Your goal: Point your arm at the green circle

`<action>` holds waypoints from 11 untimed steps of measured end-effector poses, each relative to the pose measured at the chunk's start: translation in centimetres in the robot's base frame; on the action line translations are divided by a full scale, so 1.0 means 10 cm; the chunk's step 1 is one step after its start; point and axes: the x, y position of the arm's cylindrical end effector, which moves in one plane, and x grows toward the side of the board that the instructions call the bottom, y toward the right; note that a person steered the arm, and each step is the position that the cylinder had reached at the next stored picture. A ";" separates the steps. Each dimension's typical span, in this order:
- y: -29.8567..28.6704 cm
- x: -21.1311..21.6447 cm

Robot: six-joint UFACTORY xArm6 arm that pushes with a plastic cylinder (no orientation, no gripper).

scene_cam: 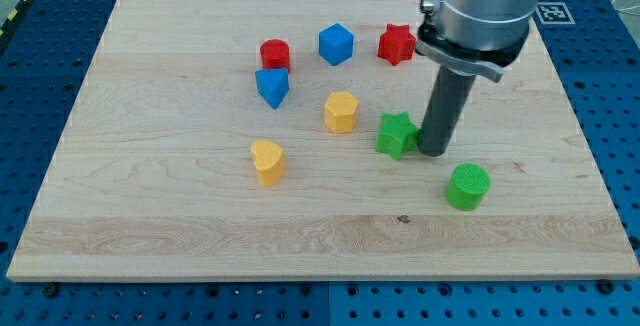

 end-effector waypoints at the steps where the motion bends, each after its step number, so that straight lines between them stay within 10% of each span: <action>1: -0.10 0.02; 6: 1.84 0.59; 11: 0.59 0.84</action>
